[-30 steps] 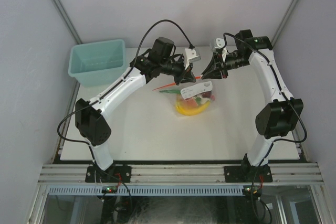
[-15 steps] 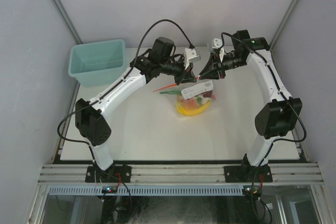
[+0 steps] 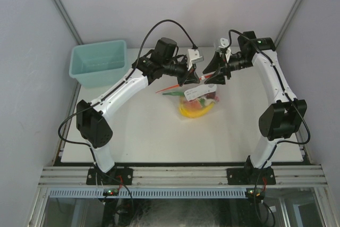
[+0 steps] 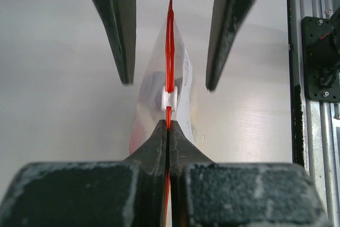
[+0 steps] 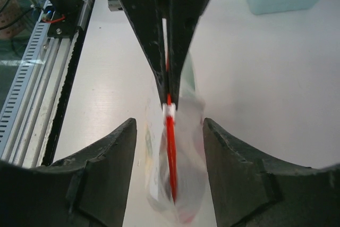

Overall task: Open the zip-top bag and remove the fake food
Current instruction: Unzip the zipper food storage bag at the center of the board, then adjust the zipper food storage bag at the center of the board.

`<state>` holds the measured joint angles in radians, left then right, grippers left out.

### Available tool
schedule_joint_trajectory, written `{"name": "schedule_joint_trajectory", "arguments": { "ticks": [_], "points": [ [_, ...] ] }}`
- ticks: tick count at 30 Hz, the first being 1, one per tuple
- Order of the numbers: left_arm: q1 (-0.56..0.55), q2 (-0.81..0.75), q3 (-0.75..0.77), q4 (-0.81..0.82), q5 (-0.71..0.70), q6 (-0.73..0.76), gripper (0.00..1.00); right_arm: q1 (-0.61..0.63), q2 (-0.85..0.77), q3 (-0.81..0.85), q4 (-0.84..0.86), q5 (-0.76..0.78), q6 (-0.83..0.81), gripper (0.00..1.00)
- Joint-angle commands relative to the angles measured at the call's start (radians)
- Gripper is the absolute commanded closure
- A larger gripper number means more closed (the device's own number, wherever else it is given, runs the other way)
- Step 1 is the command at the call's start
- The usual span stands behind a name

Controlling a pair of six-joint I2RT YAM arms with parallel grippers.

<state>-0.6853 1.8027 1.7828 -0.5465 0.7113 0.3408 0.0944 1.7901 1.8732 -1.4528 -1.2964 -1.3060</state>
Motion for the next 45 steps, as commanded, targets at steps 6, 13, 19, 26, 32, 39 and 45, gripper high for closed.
{"name": "schedule_joint_trajectory", "arguments": {
  "ticks": [6, 13, 19, 26, 32, 39, 45],
  "points": [
    [-0.004, -0.06, 0.064, 0.062, 0.036, -0.008, 1.0, -0.093, -0.039, 0.023, -0.056, -0.021, -0.079, 0.5],
    [-0.004, -0.063, 0.057, 0.07, 0.033, -0.019, 1.0, -0.07, -0.037, 0.017, -0.073, -0.024, -0.101, 0.58],
    [-0.004, -0.065, 0.046, 0.082, 0.03, -0.03, 1.0, -0.032, -0.029, 0.012, -0.064, -0.008, -0.091, 0.72],
    [-0.003, -0.06, 0.04, 0.097, 0.021, -0.047, 1.0, -0.022, -0.028, 0.003, -0.049, 0.005, -0.072, 0.9],
    [-0.002, -0.057, 0.029, 0.122, 0.012, -0.072, 1.0, -0.019, -0.03, 0.01, -0.049, 0.011, -0.072, 1.0],
    [0.036, -0.063, 0.01, 0.242, -0.039, -0.288, 0.75, -0.046, -0.031, 0.024, 0.086, 0.001, 0.132, 1.0],
    [0.099, -0.106, -0.004, 0.391, -0.093, -0.564, 0.55, -0.079, -0.073, -0.021, 0.358, 0.037, 0.464, 1.0]
  ]
}}
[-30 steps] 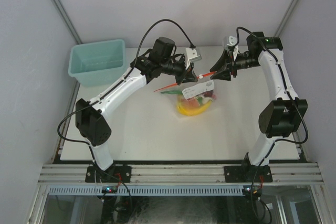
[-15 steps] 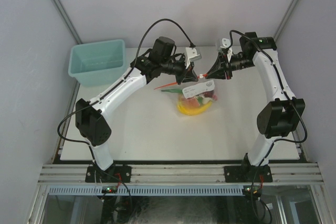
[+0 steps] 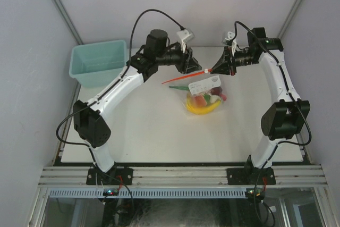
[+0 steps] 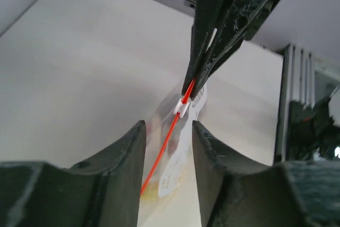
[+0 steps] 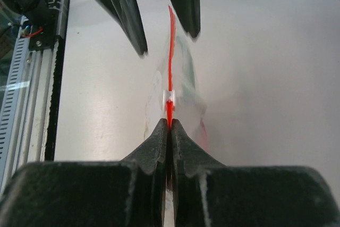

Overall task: Open the zip-top bag and remove the fake food
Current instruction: Adjust the zipper food storage bag at the center of the board.

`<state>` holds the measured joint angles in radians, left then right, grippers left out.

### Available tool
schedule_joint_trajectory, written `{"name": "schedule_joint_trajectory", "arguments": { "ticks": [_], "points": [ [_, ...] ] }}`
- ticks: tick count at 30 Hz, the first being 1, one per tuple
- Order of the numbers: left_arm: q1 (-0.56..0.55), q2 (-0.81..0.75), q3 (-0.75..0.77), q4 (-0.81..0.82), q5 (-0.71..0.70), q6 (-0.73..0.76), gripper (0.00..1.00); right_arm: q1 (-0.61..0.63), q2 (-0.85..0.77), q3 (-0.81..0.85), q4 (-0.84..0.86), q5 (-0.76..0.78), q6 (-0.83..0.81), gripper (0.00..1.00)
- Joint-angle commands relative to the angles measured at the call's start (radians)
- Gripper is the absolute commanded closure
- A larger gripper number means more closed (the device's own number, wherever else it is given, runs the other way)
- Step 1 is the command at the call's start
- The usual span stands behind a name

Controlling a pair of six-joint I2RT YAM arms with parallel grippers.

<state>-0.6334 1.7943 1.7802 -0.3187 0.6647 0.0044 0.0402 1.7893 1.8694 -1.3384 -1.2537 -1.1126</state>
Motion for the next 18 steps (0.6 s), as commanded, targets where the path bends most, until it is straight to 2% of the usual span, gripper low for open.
{"name": "schedule_joint_trajectory", "arguments": {
  "ticks": [1, 6, 9, 11, 15, 18],
  "points": [
    [0.058, -0.107, -0.004, 0.177, -0.061, -0.268, 0.52, -0.033, -0.08, -0.026, 0.293, -0.004, 0.328, 1.0],
    [0.112, -0.131, -0.052, 0.23, -0.163, -0.568, 0.48, -0.068, -0.111, -0.073, 0.544, 0.036, 0.644, 1.0],
    [0.142, -0.134, -0.14, 0.313, -0.17, -0.908, 0.49, -0.068, -0.144, -0.135, 0.687, 0.067, 0.794, 1.0],
    [0.169, -0.139, -0.209, 0.377, -0.176, -1.067, 0.49, -0.058, -0.188, -0.204, 0.803, 0.098, 0.906, 1.0],
    [0.17, -0.135, -0.283, 0.384, -0.233, -1.267, 0.48, -0.017, -0.257, -0.33, 0.975, 0.183, 1.019, 1.0],
    [0.164, -0.121, -0.31, 0.372, -0.264, -1.367, 0.47, 0.022, -0.266, -0.362, 0.986, 0.244, 1.014, 1.0]
  ]
}}
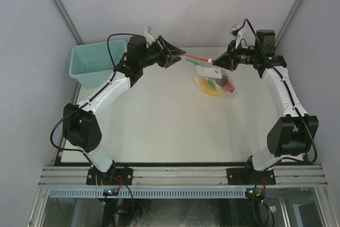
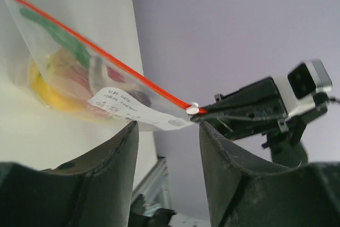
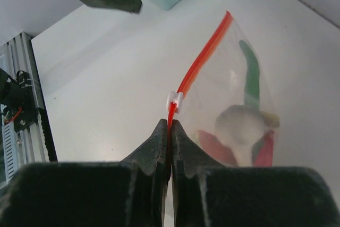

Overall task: Open the zip-top bag and remove the fake food
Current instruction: Adjust the zipper food storage bag at the center of the board.

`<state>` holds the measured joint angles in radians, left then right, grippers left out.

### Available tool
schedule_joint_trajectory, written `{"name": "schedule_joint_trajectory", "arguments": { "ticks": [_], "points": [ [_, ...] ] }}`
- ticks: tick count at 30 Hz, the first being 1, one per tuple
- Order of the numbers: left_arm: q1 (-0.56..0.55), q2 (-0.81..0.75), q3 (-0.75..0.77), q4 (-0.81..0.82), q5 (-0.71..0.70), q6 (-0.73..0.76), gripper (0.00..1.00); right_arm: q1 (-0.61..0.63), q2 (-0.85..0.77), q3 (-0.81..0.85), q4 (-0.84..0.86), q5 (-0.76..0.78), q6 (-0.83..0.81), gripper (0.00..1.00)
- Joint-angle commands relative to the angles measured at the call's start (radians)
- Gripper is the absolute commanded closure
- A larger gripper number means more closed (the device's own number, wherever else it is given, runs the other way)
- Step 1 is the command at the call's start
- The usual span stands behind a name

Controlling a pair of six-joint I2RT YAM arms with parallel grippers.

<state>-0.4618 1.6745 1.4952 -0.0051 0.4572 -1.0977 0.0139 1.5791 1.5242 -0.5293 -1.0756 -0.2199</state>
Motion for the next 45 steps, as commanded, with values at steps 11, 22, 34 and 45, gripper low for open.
{"name": "schedule_joint_trajectory", "arguments": {
  "ticks": [11, 22, 34, 45],
  "points": [
    [-0.057, 0.096, 0.055, -0.114, -0.104, -0.356, 0.42, 0.129, -0.022, -0.022, 0.185, 0.095, 0.116, 1.0],
    [-0.061, 0.145, 0.128, -0.252, -0.102, -0.343, 0.4, 0.174, -0.012, -0.023, 0.125, 0.098, 0.039, 1.0],
    [-0.063, 0.172, 0.137, -0.236, -0.091, -0.305, 0.92, 0.22, -0.024, -0.022, -0.018, 0.061, -0.15, 1.0],
    [-0.06, 0.213, 0.408, -0.411, -0.04, 0.285, 1.0, 0.168, -0.058, 0.048, -0.361, -0.188, -0.535, 0.58]
  ]
}}
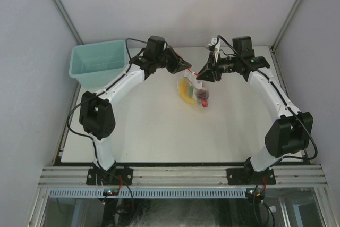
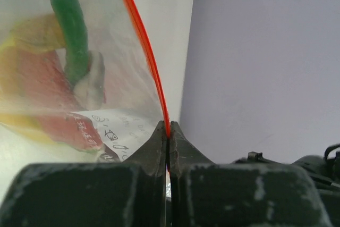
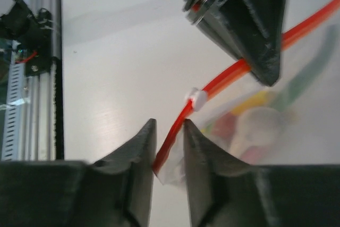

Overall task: Open the zip-top bag and remove the fake food
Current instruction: Adjust the zipper food storage bag at the center of the board.

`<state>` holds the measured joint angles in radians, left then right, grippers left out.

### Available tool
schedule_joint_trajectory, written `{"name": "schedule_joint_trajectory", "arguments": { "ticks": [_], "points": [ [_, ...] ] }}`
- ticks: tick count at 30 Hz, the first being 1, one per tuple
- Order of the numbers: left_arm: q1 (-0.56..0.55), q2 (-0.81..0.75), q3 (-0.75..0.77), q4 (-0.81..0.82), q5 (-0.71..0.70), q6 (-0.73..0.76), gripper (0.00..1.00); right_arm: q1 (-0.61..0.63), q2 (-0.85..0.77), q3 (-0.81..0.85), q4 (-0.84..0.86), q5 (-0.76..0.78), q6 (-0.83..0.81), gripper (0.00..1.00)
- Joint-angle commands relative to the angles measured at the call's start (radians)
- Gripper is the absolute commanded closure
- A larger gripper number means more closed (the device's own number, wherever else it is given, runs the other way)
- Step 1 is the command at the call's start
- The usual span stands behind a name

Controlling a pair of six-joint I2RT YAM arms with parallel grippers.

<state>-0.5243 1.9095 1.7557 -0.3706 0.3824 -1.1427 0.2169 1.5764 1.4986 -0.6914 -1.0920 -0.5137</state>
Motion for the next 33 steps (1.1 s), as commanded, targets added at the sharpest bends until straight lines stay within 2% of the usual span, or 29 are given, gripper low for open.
{"name": "schedule_joint_trajectory", "arguments": {
  "ticks": [1, 4, 7, 12, 19, 25, 29, 33],
  "points": [
    [0.004, -0.028, 0.153, -0.048, 0.054, 0.386, 1.0, -0.054, -0.058, 0.093, -0.237, -0.193, -0.28, 0.52],
    [0.005, -0.039, 0.18, -0.074, 0.128, 0.56, 1.0, -0.108, -0.056, 0.153, -0.351, -0.223, -0.422, 0.41],
    [-0.01, -0.049, 0.212, -0.159, 0.186, 0.763, 1.0, -0.143, -0.048, 0.197, -0.408, -0.201, -0.518, 0.35],
    [-0.058, -0.076, 0.231, -0.315, 0.182, 1.089, 1.0, -0.161, -0.015, 0.279, -0.54, -0.157, -0.783, 0.28],
    [-0.133, -0.12, 0.254, -0.437, 0.111, 1.362, 1.0, -0.136, 0.018, 0.352, -0.712, -0.115, -1.138, 0.17],
    [-0.181, -0.155, 0.26, -0.47, 0.111, 1.517, 1.0, -0.1, 0.018, 0.349, -0.767, -0.089, -1.245, 0.19],
    [-0.188, -0.161, 0.247, -0.485, 0.129, 1.576, 1.0, -0.099, 0.01, 0.318, -0.759, -0.115, -1.247, 0.24],
    [-0.193, -0.174, 0.21, -0.489, 0.17, 1.662, 1.0, -0.131, 0.014, 0.315, -0.724, -0.218, -1.186, 0.28]
  ]
}}
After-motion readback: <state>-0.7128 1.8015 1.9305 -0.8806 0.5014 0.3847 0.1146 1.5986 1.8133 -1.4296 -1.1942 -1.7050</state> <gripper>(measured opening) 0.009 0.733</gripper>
